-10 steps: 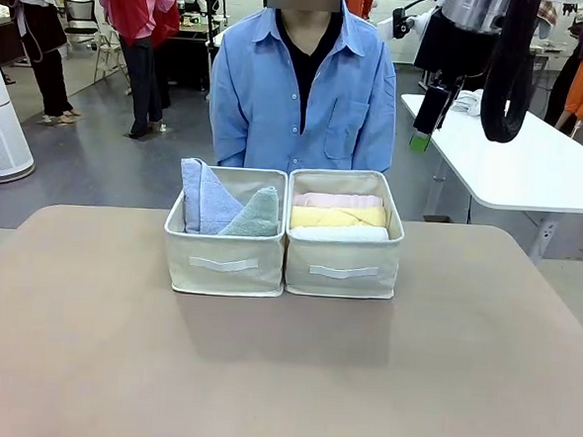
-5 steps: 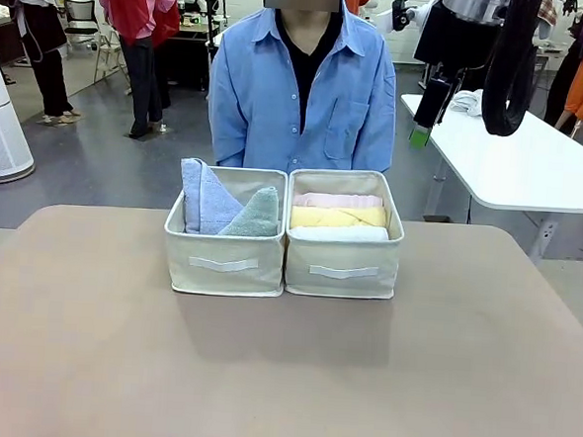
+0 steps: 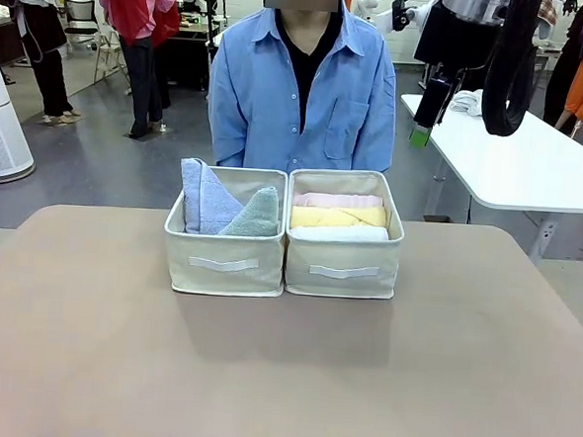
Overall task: Sort the towels based on their folding style.
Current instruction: Pick up another triangle-folded towel from the table and place it in the left Fabric basket.
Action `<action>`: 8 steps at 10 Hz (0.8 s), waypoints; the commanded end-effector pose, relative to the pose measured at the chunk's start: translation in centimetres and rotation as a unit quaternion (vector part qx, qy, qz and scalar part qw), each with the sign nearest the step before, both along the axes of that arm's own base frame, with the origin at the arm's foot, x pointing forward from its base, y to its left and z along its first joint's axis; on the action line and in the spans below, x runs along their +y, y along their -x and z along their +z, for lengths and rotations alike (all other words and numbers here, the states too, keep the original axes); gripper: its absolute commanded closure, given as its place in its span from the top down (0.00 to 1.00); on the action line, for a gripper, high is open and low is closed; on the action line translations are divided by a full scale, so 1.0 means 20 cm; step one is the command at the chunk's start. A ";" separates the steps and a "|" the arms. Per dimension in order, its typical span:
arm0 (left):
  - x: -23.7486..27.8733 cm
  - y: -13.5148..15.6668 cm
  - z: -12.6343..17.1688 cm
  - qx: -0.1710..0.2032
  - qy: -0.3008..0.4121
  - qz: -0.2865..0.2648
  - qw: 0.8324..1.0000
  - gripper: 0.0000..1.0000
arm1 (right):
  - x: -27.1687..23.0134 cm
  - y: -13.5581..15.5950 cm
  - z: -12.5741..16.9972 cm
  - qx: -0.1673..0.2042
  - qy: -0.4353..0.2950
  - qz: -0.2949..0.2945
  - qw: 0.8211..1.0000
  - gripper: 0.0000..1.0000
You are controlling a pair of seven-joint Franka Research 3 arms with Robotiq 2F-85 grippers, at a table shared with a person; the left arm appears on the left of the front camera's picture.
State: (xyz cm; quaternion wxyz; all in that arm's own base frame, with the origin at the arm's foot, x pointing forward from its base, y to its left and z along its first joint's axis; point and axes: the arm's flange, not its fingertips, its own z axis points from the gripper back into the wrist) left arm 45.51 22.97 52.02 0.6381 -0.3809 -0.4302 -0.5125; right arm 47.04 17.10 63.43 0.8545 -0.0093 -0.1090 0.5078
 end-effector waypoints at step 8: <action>0.00 0.01 0.01 -0.001 0.003 -0.003 1.000 1.00 | -0.70 -0.08 0.13 0.153 -0.245 0.181 0.940 1.00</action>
